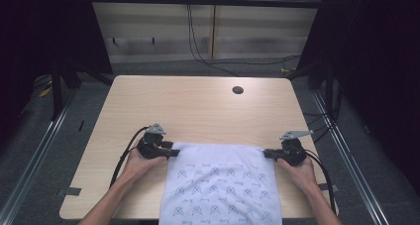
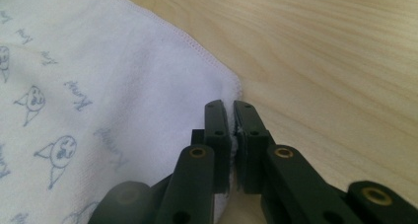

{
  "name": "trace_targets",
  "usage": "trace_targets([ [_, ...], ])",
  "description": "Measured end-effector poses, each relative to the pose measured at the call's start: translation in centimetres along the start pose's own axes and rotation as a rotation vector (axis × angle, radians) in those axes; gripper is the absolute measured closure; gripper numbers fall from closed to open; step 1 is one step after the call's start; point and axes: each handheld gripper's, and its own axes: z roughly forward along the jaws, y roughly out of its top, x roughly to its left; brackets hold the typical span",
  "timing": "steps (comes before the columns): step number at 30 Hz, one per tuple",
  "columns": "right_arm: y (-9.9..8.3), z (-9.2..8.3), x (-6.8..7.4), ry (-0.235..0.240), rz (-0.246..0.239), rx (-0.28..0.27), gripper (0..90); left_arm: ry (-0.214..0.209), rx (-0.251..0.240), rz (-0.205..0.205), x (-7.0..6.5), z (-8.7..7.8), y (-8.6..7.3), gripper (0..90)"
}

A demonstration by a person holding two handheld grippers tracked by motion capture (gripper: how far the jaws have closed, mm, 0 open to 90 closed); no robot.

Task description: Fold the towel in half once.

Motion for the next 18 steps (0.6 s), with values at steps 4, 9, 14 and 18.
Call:
trace_targets([
  [4,0.2,-0.2,0.0,0.001,0.008,-0.017,85.4,-0.018,0.006,0.029,-0.4,0.6,0.4,73.0],
  [9,0.6,-1.0,0.1,0.019,0.011,-0.052,85.4,-0.055,-0.043,0.002,-0.3,-0.1,0.5,86.6],
  [14,2.1,-3.3,-0.1,0.038,0.023,-0.153,85.7,-0.067,-0.171,-0.037,0.5,-2.8,1.5,87.0],
  [18,4.1,-4.6,-0.6,0.035,0.018,-0.216,85.7,-0.068,-0.219,-0.035,1.1,-3.1,3.5,87.1],
])
